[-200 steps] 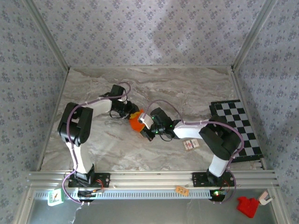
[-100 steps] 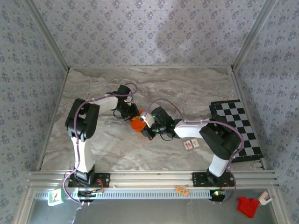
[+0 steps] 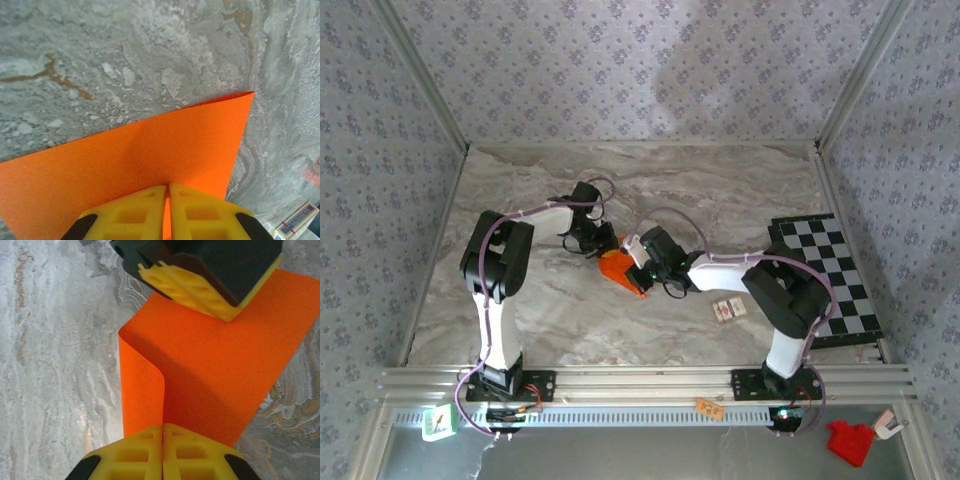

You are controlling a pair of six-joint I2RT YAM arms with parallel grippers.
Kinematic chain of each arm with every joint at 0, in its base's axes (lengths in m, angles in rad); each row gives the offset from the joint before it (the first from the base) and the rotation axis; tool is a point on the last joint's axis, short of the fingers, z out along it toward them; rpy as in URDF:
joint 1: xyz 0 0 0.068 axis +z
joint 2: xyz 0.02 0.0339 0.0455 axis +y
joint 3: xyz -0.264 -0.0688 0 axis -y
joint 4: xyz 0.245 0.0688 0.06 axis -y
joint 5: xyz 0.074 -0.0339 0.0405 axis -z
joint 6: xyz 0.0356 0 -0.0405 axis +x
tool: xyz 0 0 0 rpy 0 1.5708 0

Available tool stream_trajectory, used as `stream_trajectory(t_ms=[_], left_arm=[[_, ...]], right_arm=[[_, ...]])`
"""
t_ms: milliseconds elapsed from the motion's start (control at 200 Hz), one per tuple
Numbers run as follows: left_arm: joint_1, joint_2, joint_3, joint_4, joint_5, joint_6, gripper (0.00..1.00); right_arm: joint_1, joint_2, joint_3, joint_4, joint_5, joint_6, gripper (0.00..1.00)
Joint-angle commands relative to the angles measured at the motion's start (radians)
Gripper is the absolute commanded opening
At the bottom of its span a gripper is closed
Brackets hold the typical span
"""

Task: Fold a paper plane with a square sheet of paper (pick it up from the middle)
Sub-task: Third fold the triangle at the center of the table.

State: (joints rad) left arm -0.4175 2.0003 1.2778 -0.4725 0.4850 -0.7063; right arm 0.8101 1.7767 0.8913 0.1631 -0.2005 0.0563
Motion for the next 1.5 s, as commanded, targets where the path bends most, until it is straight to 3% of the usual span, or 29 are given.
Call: stream_trajectory(t_ms=[0,1494], left_arm=[[-0.012,0.044,-0.003,-0.048,-0.013,0.018,0.12],[-0.018,0.039,-0.011,-0.03,0.004,0.013,0.12]], right_arm=[[0.006,0.017,0.034,-0.039,0.033,-0.001,0.08],[0.022,0.075,0.075,-0.095,0.046,-0.005,0.08]])
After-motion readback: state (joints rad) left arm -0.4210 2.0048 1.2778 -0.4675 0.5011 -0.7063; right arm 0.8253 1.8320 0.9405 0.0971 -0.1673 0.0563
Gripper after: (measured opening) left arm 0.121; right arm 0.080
